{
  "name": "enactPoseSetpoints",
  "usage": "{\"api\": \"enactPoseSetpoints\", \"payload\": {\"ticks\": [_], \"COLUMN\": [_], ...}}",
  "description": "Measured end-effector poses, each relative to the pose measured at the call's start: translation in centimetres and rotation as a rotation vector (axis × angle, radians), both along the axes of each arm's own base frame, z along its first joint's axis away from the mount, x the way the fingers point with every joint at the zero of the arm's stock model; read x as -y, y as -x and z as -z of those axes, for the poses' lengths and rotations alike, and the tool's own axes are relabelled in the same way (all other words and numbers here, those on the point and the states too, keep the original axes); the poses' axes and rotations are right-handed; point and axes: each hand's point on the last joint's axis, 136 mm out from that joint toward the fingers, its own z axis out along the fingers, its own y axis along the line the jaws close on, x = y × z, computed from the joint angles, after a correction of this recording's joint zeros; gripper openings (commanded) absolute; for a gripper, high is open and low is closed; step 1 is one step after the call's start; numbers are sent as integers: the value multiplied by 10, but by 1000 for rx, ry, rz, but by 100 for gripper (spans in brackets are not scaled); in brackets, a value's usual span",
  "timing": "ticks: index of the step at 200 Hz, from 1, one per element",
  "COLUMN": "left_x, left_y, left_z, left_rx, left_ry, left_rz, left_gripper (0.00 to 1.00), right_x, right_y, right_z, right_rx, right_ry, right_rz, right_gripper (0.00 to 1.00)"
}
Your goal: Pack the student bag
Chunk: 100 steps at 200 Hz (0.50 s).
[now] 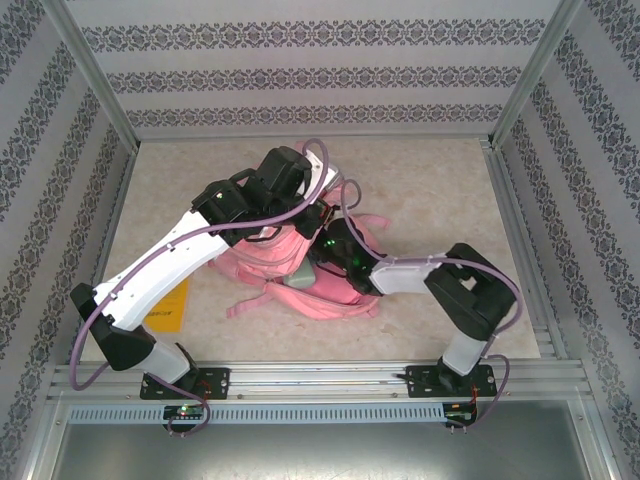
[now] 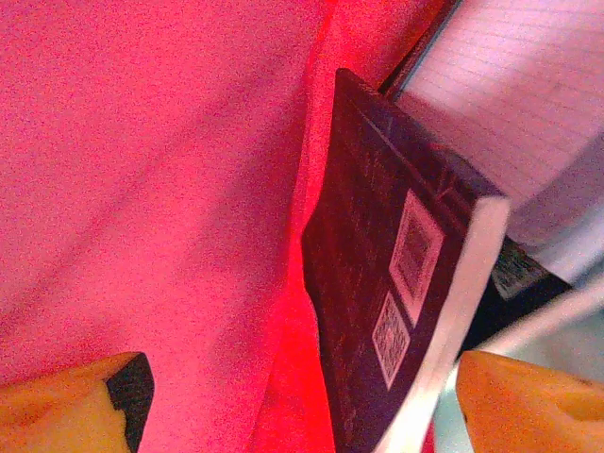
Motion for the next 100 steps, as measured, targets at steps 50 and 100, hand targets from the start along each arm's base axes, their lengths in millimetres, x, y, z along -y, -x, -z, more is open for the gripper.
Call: {"api": "enactPoseSetpoints", "payload": {"ticks": [50, 100], "left_x": [0, 14], "left_y": [-3, 6], "left_z": [10, 43], "left_rx": [-22, -127], "left_ry": [26, 82], "left_rz": [1, 26], "left_gripper": [0, 1], "right_x": [55, 135], "right_y": [40, 80], "right_z": [1, -52], "right_rx": [6, 148], "right_ry": [70, 124], "right_rz": [50, 185], "right_gripper": [81, 74]}}
